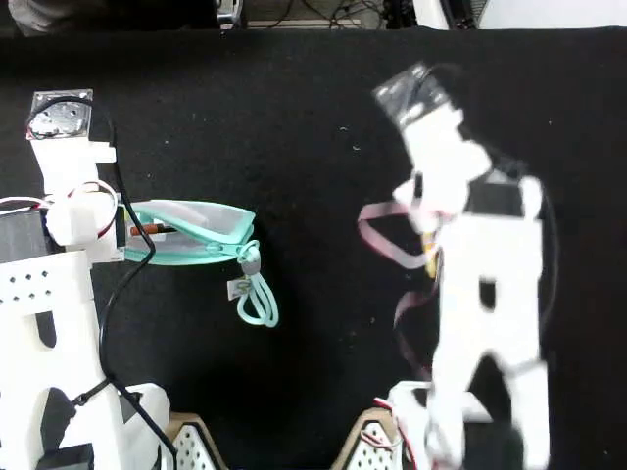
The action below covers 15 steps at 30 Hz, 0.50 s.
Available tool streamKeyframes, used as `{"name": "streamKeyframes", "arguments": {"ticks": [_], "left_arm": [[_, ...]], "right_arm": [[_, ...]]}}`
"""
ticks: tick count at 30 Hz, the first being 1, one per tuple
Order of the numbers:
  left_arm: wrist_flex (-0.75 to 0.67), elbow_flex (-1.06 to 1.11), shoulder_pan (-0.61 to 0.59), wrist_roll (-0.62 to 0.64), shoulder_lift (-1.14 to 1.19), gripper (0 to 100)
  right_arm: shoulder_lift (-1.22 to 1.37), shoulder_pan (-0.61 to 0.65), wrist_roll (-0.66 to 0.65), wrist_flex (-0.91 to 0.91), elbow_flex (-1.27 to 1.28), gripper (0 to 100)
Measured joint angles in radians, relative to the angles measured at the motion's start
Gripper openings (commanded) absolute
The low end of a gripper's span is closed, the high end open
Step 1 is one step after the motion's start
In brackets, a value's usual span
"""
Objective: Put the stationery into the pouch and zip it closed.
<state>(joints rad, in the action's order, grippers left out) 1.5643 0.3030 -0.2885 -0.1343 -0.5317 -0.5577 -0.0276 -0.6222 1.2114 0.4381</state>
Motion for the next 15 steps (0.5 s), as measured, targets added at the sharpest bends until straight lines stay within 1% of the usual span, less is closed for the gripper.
{"name": "streamKeyframes", "arguments": {"ticks": [4, 6, 11, 15], "left_arm": [[0.000, 0.000, 0.000, 0.000, 0.000, 3], [0.000, 0.000, 0.000, 0.000, 0.000, 3], [0.000, 0.000, 0.000, 0.000, 0.000, 3], [0.000, 0.000, 0.000, 0.000, 0.000, 3]], "right_arm": [[-0.307, 0.086, 0.000, -0.034, 0.192, 1.2], [-0.456, 0.117, 0.025, -0.035, 0.242, 1.2], [-0.809, 0.189, 0.092, -0.035, 0.269, 1.2], [-0.987, 0.249, 0.189, -0.035, 0.267, 1.2]]}}
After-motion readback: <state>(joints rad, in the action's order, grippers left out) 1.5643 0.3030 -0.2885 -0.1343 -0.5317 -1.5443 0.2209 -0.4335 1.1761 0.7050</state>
